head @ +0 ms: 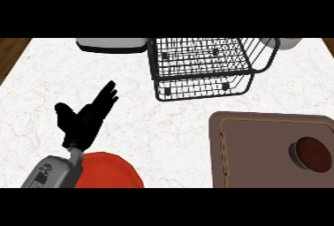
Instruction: Pick the cupcake from the tray and place it in the tiered basket
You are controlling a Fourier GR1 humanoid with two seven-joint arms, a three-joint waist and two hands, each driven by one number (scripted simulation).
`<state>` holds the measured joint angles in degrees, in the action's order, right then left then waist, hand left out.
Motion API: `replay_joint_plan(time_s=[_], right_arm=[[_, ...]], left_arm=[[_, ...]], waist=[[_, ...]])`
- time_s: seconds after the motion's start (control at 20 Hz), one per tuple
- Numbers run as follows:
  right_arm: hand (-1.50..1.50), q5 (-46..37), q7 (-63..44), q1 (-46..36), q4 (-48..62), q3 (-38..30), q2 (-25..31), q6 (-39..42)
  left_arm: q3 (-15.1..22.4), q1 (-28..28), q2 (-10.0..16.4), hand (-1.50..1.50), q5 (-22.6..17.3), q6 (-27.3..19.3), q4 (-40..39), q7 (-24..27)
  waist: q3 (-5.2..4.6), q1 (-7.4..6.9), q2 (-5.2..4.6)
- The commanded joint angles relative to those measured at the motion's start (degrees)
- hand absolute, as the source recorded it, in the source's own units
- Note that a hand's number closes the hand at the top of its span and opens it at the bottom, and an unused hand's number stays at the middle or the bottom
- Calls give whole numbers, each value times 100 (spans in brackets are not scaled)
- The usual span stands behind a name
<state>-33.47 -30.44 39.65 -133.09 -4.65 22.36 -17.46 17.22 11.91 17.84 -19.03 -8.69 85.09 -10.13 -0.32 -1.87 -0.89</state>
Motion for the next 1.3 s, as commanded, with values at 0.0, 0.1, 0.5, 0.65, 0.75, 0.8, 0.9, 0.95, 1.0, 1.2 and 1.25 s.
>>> replay_joint_plan(time_s=[0.0, 0.1, 0.5, 0.65, 0.75, 0.8, 0.9, 0.95, 1.0, 1.2, 1.25], right_arm=[[-150, -1455, -1230, -586, 147, 509, 30, 322], [-150, -1923, -1876, -968, 43, 861, 3, 601], [-150, -2760, -3077, -2244, 341, 1854, -610, 1855], [-150, -3097, -3019, -2739, 1288, 1952, -918, 1698], [-150, -3403, -2546, -1812, 1292, 2071, -1030, 930], [-150, -3274, -2537, -2064, 1398, 1887, -1086, 1007], [-150, -3006, -2180, -2006, 1654, 1448, -925, 787], [-150, -3384, -2564, -2267, 1469, 1633, -1096, 1099], [-150, -3216, -2290, -2178, 1698, 1386, -1018, 915], [-150, -3546, -2179, -1862, 1539, 1489, -1181, 741], [-150, -3504, -2268, -1829, 1346, 1497, -1229, 851]], left_arm=[[-168, 40, 67, 0, -147, 245, -142, 49], [-60, 59, -112, 0, -51, 110, -199, 9], [-376, -233, -95, 0, 85, 367, -203, 169], [-340, -77, -335, 0, 213, 200, -122, -13], [-423, -146, -405, 0, 283, 85, 23, -80], [-457, -168, -298, 0, 360, 95, 355, -375], [-557, -293, -400, 0, 333, 548, -475, 521], [-706, -42, -251, 0, 189, 618, -169, -215], [-581, -476, -337, 0, 404, 432, 106, -28], [-655, -227, -635, 0, 605, 421, -64, -19], [-841, 257, -582, 0, 543, 460, -320, -316]], waist=[[8, -51, 2], [6, -47, 8], [27, 162, 86], [30, 159, 81], [33, 213, 94], [33, 197, 95], [32, 216, 86], [31, 203, 90], [33, 192, 93], [32, 209, 94], [32, 223, 92]])
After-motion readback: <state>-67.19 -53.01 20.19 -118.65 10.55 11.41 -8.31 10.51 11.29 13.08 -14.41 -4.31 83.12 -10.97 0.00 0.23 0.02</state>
